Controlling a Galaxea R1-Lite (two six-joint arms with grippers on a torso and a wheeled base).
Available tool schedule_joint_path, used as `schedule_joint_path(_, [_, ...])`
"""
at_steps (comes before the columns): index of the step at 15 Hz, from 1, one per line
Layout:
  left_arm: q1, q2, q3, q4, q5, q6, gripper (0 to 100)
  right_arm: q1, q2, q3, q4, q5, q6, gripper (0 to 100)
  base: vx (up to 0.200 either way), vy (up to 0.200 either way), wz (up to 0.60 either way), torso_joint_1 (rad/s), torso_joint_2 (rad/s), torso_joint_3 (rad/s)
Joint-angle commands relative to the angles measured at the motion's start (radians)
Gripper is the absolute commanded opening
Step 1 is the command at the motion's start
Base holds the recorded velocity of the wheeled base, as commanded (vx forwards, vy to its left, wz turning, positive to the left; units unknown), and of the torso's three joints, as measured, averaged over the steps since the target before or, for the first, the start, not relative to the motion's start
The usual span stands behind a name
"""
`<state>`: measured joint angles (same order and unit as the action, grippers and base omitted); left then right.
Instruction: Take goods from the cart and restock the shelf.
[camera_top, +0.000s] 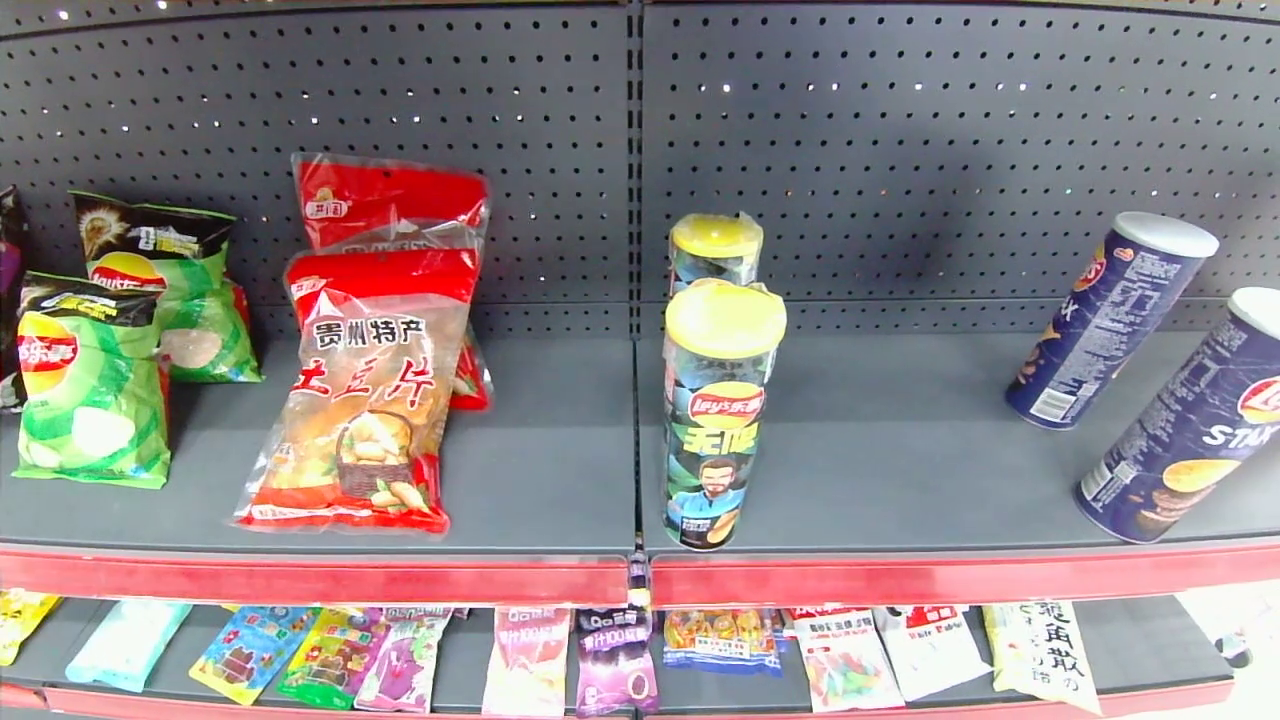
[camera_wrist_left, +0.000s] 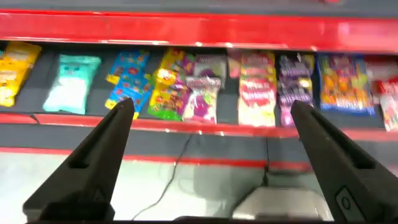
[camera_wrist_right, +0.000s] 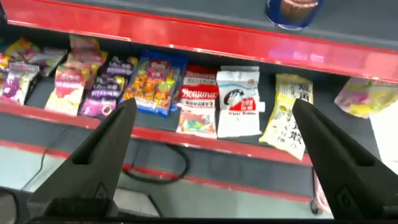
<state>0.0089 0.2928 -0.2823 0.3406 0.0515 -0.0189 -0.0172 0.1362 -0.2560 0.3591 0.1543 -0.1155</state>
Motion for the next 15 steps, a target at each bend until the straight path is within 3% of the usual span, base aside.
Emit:
schedule_joint_path(1, [0.017, -0.247, 0.094, 0.001, -0.036, 0.002, 100, 0.017, -0.136, 0.076, -0.023, -0.009, 0.039, 100, 0.000, 0.000, 0.00, 0.000, 0.00, 0.000])
schedule_joint_path(3, [-0.010, -0.293, 0.098, -0.006, -0.105, 0.005, 100, 0.017, -0.136, 0.095, -0.057, -0.061, 0.059, 100, 0.000, 0.000, 0.00, 0.000, 0.00, 0.000])
schedule_joint_path(4, [-0.010, -0.293, 0.100, -0.022, -0.102, 0.004, 100, 0.017, -0.136, 0.119, -0.121, -0.061, 0.057, 100, 0.000, 0.000, 0.00, 0.000, 0.00, 0.000])
schedule_joint_path(5, [-0.010, -0.293, 0.132, -0.078, -0.093, -0.001, 100, 0.017, -0.136, 0.227, -0.336, -0.065, 0.059, 100, 0.000, 0.000, 0.00, 0.000, 0.00, 0.000])
schedule_joint_path(6, [-0.010, -0.293, 0.183, -0.169, -0.102, 0.007, 100, 0.017, -0.136, 0.256, -0.371, -0.088, 0.066, 100, 0.000, 0.000, 0.00, 0.000, 0.00, 0.000])
schedule_joint_path(8, [-0.010, -0.293, 0.235, -0.285, -0.098, 0.031, 100, 0.019, -0.135, 0.250, -0.342, -0.110, 0.117, 100, 0.000, 0.000, 0.00, 0.000, 0.00, 0.000])
schedule_joint_path(10, [-0.010, -0.293, 0.282, -0.345, -0.059, 0.034, 100, 0.019, -0.136, 0.253, -0.350, -0.110, 0.117, 100, 0.000, 0.000, 0.00, 0.000, 0.00, 0.000])
schedule_joint_path(15, [-0.010, -0.293, 0.281, -0.336, -0.059, 0.030, 100, 0.019, -0.136, 0.256, -0.356, -0.107, 0.116, 100, 0.000, 0.000, 0.00, 0.000, 0.00, 0.000])
